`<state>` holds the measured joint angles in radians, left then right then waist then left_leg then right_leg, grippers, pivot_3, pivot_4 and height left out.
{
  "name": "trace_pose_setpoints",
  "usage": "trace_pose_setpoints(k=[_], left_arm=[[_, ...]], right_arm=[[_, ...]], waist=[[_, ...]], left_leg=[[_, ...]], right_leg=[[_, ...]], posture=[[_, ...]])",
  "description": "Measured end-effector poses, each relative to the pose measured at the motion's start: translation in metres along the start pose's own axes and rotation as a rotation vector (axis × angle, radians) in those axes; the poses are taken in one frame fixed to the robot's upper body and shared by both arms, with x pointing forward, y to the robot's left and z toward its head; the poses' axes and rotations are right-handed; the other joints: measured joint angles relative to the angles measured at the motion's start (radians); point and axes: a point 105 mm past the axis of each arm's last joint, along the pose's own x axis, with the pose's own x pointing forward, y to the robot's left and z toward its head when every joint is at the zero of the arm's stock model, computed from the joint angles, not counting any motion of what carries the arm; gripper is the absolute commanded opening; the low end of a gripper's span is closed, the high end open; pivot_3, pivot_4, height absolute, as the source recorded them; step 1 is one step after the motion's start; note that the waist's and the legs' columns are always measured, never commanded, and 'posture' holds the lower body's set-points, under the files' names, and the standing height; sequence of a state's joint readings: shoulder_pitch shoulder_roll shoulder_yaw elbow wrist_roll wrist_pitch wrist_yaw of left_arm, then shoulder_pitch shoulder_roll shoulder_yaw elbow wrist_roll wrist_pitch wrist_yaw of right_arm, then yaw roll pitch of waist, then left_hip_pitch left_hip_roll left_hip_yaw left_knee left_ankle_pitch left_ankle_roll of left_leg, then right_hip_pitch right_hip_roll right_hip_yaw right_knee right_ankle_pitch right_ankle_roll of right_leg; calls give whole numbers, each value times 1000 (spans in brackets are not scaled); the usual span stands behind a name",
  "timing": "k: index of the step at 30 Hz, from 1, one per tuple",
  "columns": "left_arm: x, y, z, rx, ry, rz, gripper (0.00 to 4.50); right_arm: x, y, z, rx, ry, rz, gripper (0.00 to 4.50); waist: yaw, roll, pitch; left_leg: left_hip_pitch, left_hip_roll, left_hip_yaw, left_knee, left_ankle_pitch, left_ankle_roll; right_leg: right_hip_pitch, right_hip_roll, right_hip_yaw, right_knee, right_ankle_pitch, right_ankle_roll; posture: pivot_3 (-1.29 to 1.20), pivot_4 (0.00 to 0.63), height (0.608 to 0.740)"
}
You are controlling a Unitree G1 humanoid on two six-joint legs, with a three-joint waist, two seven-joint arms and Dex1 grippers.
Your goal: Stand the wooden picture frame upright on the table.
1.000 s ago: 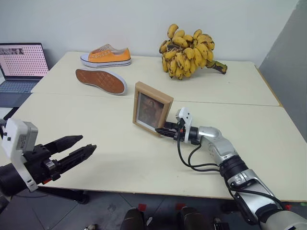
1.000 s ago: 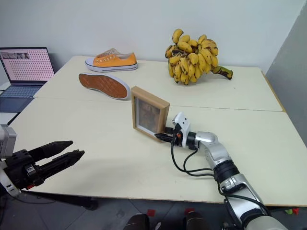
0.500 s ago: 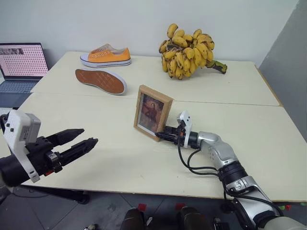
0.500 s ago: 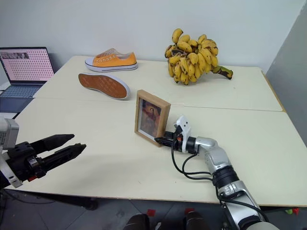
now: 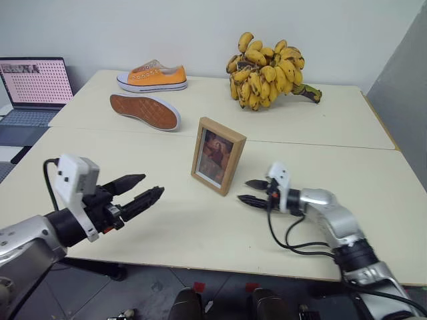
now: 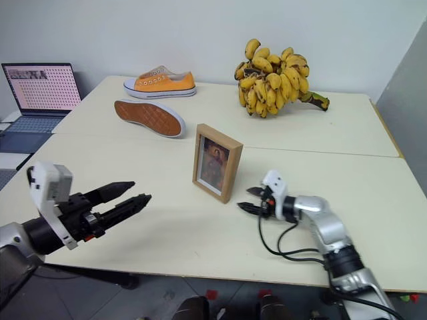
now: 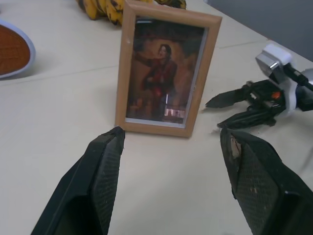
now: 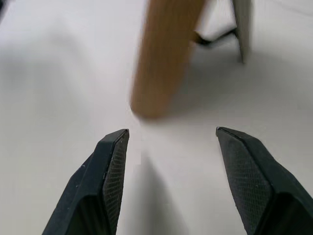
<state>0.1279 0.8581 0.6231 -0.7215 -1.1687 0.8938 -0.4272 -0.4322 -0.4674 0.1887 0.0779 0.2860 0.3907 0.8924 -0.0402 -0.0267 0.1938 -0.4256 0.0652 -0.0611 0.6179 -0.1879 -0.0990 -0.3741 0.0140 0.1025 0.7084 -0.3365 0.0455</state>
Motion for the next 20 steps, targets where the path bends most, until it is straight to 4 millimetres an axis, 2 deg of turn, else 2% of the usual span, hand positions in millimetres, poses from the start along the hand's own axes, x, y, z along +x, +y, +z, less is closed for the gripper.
trace_pose_setpoints(k=[2,5,8,11,13,20], left_arm=[[3,3,5,12,-26,-7,3338],[7,3,10,28,-51,-26,3338],[11,12,14,15,-70,-23,3338],[14,14,16,11,-80,-29,3338],[15,13,16,8,-78,-35,3338],[19,14,13,-1,-65,-34,3338]], right_arm=[[-16,0,4,-28,19,-10,2988],[-30,5,23,-62,-17,-3,2988],[-42,7,60,-83,-100,-12,2988],[-44,6,86,-66,-175,-41,2988],[-42,8,91,-42,-198,-43,2988],[-39,10,80,17,-170,-63,2988]], waist=[[-5,0,0],[-17,0,0],[-18,1,0],[-16,0,0],[-16,0,0],[-15,0,0]], left_leg=[[1,1,0,0,0,0],[1,2,1,-1,0,0],[1,1,1,0,0,0],[1,1,1,-1,0,0],[0,1,1,-1,0,0],[0,1,1,-5,0,0]], right_leg=[[0,1,1,0,0,0],[0,2,1,0,-2,4],[0,2,1,0,-2,4],[0,1,1,-1,-2,4],[0,1,1,-1,-2,4],[0,1,1,-5,0,0]], posture=[[0,150,740],[0,150,740],[0,150,740],[0,150,740],[0,150,740],[0,150,740]])
